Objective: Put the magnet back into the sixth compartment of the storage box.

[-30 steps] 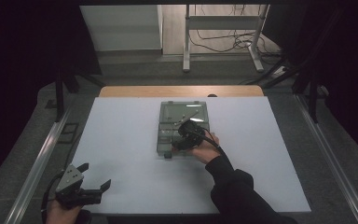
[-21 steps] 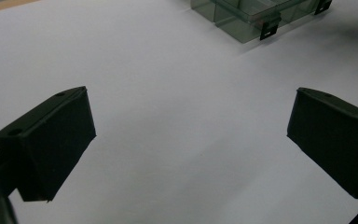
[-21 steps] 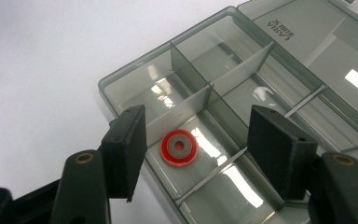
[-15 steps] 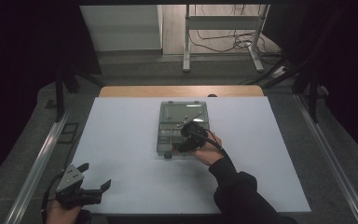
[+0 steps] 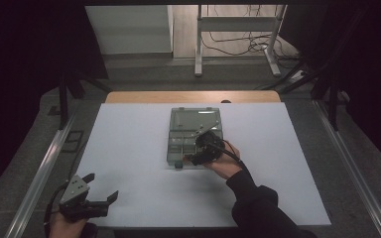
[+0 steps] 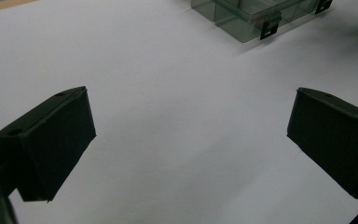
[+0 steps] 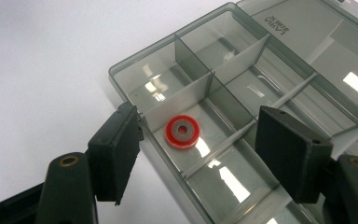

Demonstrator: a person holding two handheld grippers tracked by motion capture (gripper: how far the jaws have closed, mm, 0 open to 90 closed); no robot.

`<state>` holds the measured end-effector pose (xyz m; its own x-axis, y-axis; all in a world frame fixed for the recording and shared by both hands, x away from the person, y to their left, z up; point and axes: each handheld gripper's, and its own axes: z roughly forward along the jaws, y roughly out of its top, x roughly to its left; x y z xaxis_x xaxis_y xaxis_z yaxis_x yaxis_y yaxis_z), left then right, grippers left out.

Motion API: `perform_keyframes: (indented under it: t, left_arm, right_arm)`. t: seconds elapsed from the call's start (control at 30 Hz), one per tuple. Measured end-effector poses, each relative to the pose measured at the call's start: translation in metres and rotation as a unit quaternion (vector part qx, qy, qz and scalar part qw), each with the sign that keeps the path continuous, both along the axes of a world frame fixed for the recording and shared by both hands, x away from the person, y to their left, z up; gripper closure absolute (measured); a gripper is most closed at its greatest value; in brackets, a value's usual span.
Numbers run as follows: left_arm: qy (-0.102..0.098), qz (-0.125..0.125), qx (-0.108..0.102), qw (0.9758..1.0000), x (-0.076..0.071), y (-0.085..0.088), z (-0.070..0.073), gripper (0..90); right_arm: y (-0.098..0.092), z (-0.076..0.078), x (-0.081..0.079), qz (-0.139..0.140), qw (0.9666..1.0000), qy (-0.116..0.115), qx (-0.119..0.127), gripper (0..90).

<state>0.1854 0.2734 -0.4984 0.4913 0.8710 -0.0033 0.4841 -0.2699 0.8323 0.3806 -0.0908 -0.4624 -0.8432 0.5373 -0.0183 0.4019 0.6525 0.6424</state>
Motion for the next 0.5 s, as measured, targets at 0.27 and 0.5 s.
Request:
perform_keyframes:
  t: [0.27, 0.5]
  left_arm:
    - [0.0, 0.0, 0.0, 1.0, 0.0, 0.0, 0.0, 1.5]
    - [0.001, 0.0, 0.0, 1.0, 0.0, 0.0, 0.0, 1.5]
  right_arm:
    - [-0.008, 0.002, -0.003, -0.002, 1.0, -0.001, 0.007, 31.3]
    - [-0.015, 0.003, -0.008, -0.005, 0.9999, -0.003, 0.009, 31.0]
